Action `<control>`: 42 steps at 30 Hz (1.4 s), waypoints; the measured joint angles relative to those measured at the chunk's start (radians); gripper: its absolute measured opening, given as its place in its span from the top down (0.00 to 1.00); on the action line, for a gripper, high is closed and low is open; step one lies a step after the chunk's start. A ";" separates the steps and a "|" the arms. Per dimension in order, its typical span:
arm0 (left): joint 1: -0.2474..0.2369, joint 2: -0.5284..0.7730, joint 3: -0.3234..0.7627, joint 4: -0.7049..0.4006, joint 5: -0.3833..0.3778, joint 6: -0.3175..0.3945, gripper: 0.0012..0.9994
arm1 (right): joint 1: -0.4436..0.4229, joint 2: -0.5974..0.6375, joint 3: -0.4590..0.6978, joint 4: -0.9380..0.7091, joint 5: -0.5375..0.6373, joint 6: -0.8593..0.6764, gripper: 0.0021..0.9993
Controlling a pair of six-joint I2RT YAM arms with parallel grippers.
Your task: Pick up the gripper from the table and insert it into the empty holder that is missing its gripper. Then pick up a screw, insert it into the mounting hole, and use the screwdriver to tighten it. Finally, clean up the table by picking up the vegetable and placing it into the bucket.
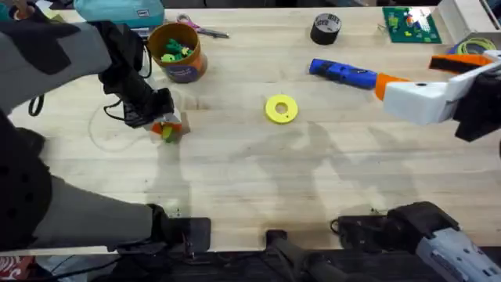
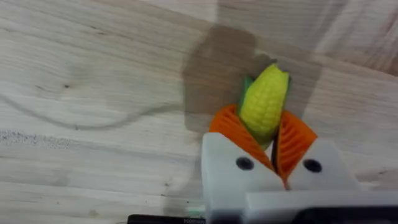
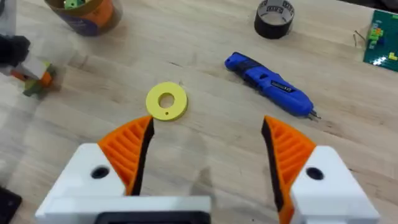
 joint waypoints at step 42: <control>-0.057 0.089 0.442 0.337 0.128 0.037 0.63 | 0.000 0.000 0.000 0.037 0.000 0.000 0.00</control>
